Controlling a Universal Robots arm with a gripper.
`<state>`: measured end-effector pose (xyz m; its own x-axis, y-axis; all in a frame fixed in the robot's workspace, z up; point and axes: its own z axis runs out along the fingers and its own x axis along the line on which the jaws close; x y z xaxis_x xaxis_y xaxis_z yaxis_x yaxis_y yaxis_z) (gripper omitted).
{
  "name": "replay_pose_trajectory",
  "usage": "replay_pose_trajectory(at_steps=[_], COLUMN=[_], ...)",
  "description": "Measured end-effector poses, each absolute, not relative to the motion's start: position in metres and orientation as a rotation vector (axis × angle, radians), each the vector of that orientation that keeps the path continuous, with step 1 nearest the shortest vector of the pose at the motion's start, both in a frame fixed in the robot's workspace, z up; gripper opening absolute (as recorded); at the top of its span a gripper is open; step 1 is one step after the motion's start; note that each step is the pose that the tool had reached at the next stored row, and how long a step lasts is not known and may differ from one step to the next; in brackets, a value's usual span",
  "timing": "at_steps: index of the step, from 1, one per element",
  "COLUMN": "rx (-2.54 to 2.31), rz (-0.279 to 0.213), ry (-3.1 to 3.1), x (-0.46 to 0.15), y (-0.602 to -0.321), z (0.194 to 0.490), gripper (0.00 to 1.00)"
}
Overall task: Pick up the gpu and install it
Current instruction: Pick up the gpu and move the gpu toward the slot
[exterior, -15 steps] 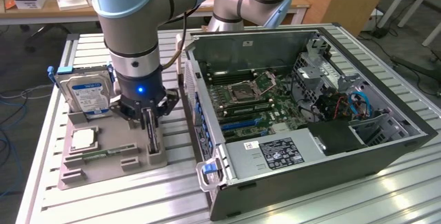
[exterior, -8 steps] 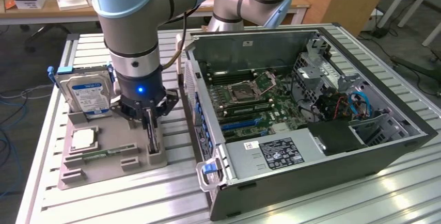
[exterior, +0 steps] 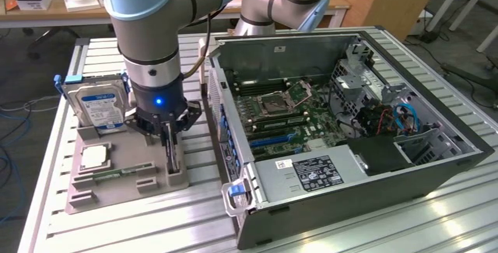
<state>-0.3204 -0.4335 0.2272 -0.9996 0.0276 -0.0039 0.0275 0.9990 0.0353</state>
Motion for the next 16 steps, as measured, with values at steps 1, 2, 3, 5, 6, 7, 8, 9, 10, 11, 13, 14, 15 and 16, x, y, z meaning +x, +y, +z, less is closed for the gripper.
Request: replay_pose_trajectory(at_steps=[1,2,3,5,6,7,8,9,10,11,13,14,15,16], rx=[0.043,0.043,0.043,0.043,0.043,0.043,0.043,0.043,0.043,0.043,0.043,0.043,0.043,0.043], rz=[0.055,0.055,0.055,0.055,0.055,0.055,0.055,0.056,0.056,0.056,0.056,0.056,0.056,0.056], ry=[3.136,3.136,3.136,3.136,3.136,3.136,3.136,3.136,3.136,3.136,3.136,3.136,3.136,3.136], x=[-0.3204,-0.3204,-0.3204,-0.3204,-0.3204,-0.3204,-0.3204,-0.3203,-0.3203,-0.3204,-0.3204,-0.3204,-0.3204,-0.3204], y=[-0.4335,-0.4335,-0.4335,-0.4335,-0.4335,-0.4335,-0.4334,-0.4334,-0.4334,-0.4334,-0.4335,-0.4334,-0.4334,-0.4335], z=[0.2272,0.2272,0.2272,0.2272,0.2272,0.2272,0.2272,0.2279,0.2292,0.231,0.2335,0.2341,0.2345,0.2351], gripper=[0.26,0.26,0.26,0.26,0.26,0.26,0.26,0.26,0.26,0.26,0.26,0.26,0.26,0.26])
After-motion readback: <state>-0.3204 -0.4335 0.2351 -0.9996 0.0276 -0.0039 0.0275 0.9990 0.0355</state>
